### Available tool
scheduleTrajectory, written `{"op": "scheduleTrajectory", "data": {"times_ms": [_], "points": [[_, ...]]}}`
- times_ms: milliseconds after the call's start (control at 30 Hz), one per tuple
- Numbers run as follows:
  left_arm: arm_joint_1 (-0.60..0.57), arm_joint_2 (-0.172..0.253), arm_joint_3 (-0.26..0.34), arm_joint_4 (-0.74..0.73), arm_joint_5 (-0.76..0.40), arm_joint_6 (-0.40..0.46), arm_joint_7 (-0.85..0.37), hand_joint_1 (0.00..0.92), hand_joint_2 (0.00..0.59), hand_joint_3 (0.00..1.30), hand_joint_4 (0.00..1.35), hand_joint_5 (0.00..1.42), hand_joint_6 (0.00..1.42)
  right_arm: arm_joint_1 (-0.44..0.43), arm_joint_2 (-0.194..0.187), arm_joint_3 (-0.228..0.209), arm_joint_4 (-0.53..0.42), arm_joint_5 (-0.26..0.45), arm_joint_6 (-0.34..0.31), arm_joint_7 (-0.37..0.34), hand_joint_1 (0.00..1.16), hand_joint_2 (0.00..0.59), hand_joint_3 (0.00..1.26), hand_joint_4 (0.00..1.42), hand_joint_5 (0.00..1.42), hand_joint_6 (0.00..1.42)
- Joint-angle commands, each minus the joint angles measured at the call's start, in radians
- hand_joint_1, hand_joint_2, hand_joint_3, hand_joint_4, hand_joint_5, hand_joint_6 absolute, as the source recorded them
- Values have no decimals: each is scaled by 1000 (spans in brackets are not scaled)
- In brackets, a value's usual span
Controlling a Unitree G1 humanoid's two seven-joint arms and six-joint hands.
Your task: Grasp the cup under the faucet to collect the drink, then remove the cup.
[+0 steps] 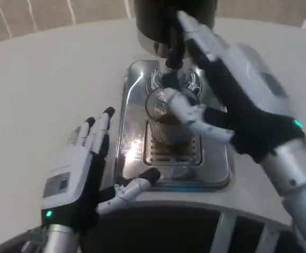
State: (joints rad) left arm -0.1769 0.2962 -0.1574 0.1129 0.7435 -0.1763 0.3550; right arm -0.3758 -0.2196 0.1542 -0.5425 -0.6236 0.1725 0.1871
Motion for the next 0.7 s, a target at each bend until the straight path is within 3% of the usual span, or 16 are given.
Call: {"op": "scheduleTrajectory", "data": {"times_ms": [33,233,333,400,533,600,700], "points": [[-6,-3,-24,9,7,9,3,0,71,0,0,0,26,68,18,-57,-12,39,-5,-49,438,567,0,0,0,0],[-13,-9,-36,16,13,20,13,0,78,0,0,0,26,165,7,-100,-36,55,-54,-103,439,561,0,0,0,0],[-23,-13,-36,27,7,25,9,0,79,0,0,0,26,229,-41,-99,-65,-20,-100,-126,463,568,0,0,0,0],[-31,-13,-35,33,5,31,9,0,79,0,0,0,26,306,-89,-110,-91,-81,-133,-123,543,540,0,0,0,0],[-48,-12,-34,37,13,47,11,27,78,0,0,0,26,427,-147,-137,-135,-156,-174,-114,592,433,0,0,0,0],[-59,-12,-35,43,11,51,12,44,76,0,0,0,26,522,-180,-164,-162,-188,-197,-109,600,413,0,0,0,0],[-75,-16,-37,60,8,53,19,48,74,0,0,0,26,613,-201,-199,-184,-205,-222,-108,615,391,0,0,0,0]]}}
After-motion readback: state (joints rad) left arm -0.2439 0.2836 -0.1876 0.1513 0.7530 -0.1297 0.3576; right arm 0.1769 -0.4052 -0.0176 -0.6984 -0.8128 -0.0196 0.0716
